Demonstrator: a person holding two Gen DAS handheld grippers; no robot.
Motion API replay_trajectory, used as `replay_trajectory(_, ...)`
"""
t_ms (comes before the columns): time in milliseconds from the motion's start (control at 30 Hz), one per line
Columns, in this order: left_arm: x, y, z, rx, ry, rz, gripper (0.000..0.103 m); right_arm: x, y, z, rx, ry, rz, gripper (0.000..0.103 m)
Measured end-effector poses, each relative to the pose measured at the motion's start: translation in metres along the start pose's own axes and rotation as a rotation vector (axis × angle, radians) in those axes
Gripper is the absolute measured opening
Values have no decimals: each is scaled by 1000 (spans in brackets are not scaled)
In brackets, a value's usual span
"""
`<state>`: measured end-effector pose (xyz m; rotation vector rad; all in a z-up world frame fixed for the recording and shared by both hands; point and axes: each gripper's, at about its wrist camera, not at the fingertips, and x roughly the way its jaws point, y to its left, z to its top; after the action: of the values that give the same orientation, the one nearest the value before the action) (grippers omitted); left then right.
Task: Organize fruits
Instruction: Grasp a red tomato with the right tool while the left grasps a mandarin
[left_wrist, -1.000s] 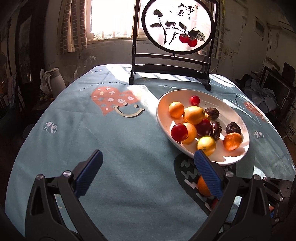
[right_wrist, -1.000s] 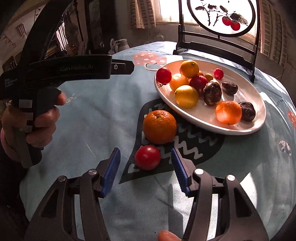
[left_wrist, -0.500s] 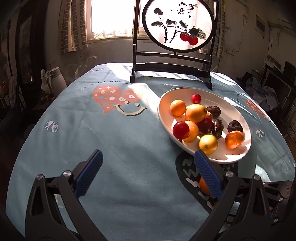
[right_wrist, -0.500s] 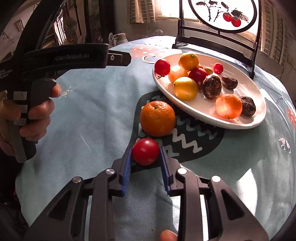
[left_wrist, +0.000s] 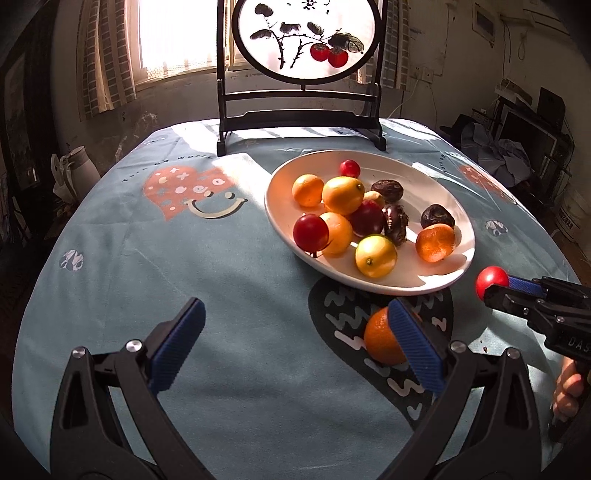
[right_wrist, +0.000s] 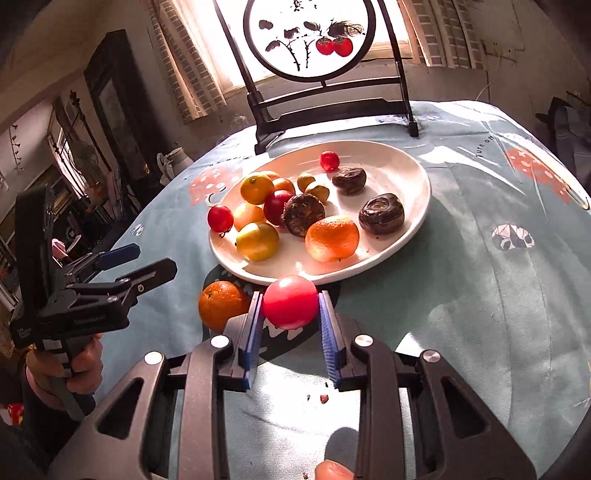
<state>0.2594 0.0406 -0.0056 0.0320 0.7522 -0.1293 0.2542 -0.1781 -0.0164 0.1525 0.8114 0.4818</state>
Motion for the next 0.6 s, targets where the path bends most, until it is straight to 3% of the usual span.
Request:
replay_trajectory(100, 2, -18, -5, 80, 2, -18, 100, 4, -4, -1, 21, 16, 3, 30)
replay_trajectory(267, 12, -38, -15, 139, 63, -118, 91, 6, -7, -2, 37, 24, 5, 30)
replay_trajectory(467, 31, -50, -19, 176, 110, -130, 70, 7, -7, -3, 38, 30, 4, 30)
replay_trajectory(600, 37, -52, -19, 170, 125, -135, 68, 7, -7, -3, 38, 29, 0, 30)
